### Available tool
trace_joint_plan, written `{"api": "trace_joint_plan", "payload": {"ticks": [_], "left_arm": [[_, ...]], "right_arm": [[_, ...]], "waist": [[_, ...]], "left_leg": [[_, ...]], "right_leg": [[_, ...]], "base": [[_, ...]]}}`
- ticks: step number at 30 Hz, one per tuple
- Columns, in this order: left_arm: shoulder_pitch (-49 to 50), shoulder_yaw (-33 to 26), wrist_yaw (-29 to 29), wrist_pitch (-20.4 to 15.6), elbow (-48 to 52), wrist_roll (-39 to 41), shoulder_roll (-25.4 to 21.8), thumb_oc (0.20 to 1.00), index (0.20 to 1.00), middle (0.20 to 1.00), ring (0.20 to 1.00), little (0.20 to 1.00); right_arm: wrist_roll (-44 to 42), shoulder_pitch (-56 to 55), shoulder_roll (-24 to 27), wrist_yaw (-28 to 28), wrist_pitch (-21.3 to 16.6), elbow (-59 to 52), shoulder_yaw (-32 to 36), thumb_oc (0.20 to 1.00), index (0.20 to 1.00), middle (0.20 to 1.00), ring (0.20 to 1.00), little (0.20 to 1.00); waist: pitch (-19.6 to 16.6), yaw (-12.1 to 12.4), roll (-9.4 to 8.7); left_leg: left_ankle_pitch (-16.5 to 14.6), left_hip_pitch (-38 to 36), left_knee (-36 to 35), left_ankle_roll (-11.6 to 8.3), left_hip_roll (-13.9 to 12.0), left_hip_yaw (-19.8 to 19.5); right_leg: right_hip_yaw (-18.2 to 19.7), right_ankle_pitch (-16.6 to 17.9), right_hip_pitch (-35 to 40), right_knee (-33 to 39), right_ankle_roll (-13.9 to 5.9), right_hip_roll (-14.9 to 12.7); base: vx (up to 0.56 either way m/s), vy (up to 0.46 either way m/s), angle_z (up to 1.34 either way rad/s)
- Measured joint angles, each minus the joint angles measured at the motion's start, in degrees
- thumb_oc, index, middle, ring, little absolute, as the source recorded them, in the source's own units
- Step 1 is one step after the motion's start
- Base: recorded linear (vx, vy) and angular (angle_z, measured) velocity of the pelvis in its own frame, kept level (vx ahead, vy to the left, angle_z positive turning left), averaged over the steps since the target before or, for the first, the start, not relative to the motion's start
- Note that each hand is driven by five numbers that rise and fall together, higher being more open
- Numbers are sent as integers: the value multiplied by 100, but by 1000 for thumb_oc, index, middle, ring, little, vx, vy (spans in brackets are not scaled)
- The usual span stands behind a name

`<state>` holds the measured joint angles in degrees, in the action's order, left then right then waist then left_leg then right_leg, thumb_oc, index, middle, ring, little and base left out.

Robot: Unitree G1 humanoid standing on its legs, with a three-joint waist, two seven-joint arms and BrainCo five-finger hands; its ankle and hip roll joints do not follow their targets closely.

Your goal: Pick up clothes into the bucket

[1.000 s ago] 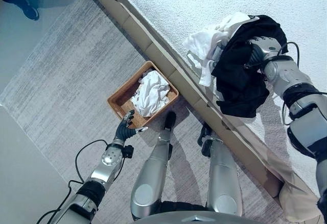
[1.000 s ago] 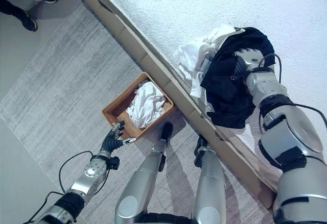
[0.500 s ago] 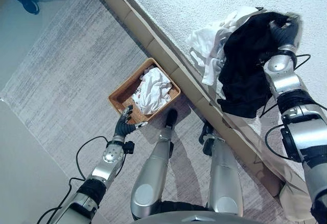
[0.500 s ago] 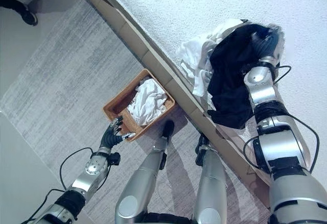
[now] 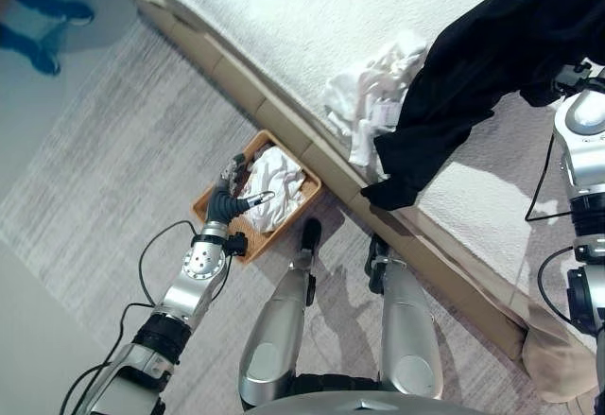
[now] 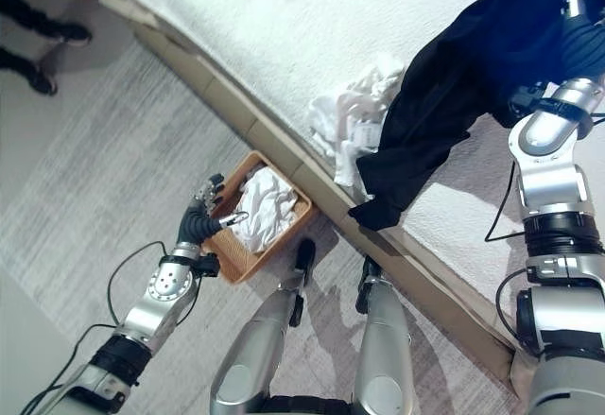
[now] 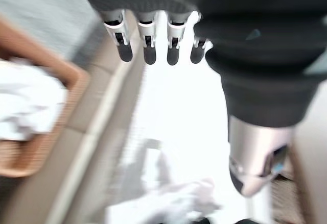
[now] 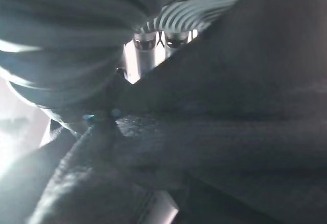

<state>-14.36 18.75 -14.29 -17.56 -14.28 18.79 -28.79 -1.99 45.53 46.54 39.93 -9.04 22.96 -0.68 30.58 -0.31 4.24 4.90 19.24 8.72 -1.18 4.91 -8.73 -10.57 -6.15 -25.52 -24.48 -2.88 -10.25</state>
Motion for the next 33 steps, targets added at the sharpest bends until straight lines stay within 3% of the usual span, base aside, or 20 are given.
{"api": "trace_joint_plan", "payload": {"ticks": [3, 8, 10, 11, 14, 16, 23, 26, 33], "left_arm": [[-231, -107, 68, 42, 275, 3, -112, 1000, 1000, 1000, 1000, 1000], [-849, -168, 310, 127, 878, 17, -361, 1000, 1000, 1000, 1000, 1000], [-1526, 34, 480, 225, 997, 15, -449, 1000, 1000, 1000, 1000, 1000], [-1672, 152, 529, 246, 994, 15, -458, 1000, 1000, 1000, 1000, 1000], [-2155, 686, 615, 298, 810, 0, -319, 1000, 1000, 1000, 1000, 1000], [-2366, 939, 652, 359, 614, 1, -135, 1000, 1000, 1000, 1000, 1000], [-2977, 1507, 813, 580, -114, 67, 295, 1000, 1000, 1000, 1000, 1000], [-3021, 1671, 895, 658, -189, 277, 440, 1000, 1000, 1000, 1000, 1000], [-3255, 2225, 1327, 950, -467, 957, 672, 1000, 1000, 1000, 1000, 1000]], "right_arm": [[-154, -52, 70, -331, -85, -318, -17, 200, 200, 200, 200, 200], [-873, -276, 535, -1678, -176, -930, -943, 200, 200, 200, 200, 200], [-1420, -204, 1148, -2584, -163, -1267, -1523, 200, 200, 200, 200, 200], [-1476, -172, 1324, -2772, -152, -1378, -1684, 200, 200, 200, 200, 200], [-1935, 127, 1407, -3340, -98, -1441, -2338, 200, 200, 200, 200, 200], [-2140, 277, 1413, -3622, -73, -1613, -2620, 200, 200, 200, 200, 200], [-2691, 569, 1226, -4210, 60, -2119, -3396, 200, 200, 200, 200, 200], [-2916, 569, 997, -4340, 90, -2322, -3411, 200, 200, 200, 200, 200], [-3143, 452, 1011, -4509, 225, -2529, -3422, 200, 200, 200, 200, 200]], "waist": [[-8, -197, -32], [-255, -390, -210], [-394, -525, -330], [-441, -535, -348], [-880, -676, -444], [-954, -699, -453], [-1388, -712, -476], [-1602, -715, -468], [-1930, -801, -414]], "left_leg": [[-77, -160, -31, 42, -31, 153], [-216, -790, -142, 8, -152, 473], [-254, -1063, -216, 20, -191, 573], [-266, -1137, -221, 22, -198, 593], [-360, -1333, -268, -39, -280, 777], [-386, -1616, -364, -75, -336, 882], [-438, -2002, -516, -148, -485, 1057], [-442, -2108, -591, -157, -548, 1152], [-452, -2270, -645, -169, -552, 1153]], "right_leg": [[157, 23, 117, 89, -27, 63], [420, 96, 665, 402, -62, 227], [534, 171, 911, 508, -46, 316], [537, 176, 982, 525, -51, 313], [678, 208, 1169, 726, -50, 424], [731, 227, 1413, 858, -57, 486], [908, 257, 1736, 1090, -41, 669], [949, 234, 1801, 1150, -51, 731], [921, 207, 1971, 1197, -17, 721]], "base": [[122, 54, -30], [102, 26, -38], [99, 16, -26], [41, 12, -27], [83, -1, -30], [72, -19, -34], [49, -22, -16], [59, -30, -12], [40, -16, 1]]}}
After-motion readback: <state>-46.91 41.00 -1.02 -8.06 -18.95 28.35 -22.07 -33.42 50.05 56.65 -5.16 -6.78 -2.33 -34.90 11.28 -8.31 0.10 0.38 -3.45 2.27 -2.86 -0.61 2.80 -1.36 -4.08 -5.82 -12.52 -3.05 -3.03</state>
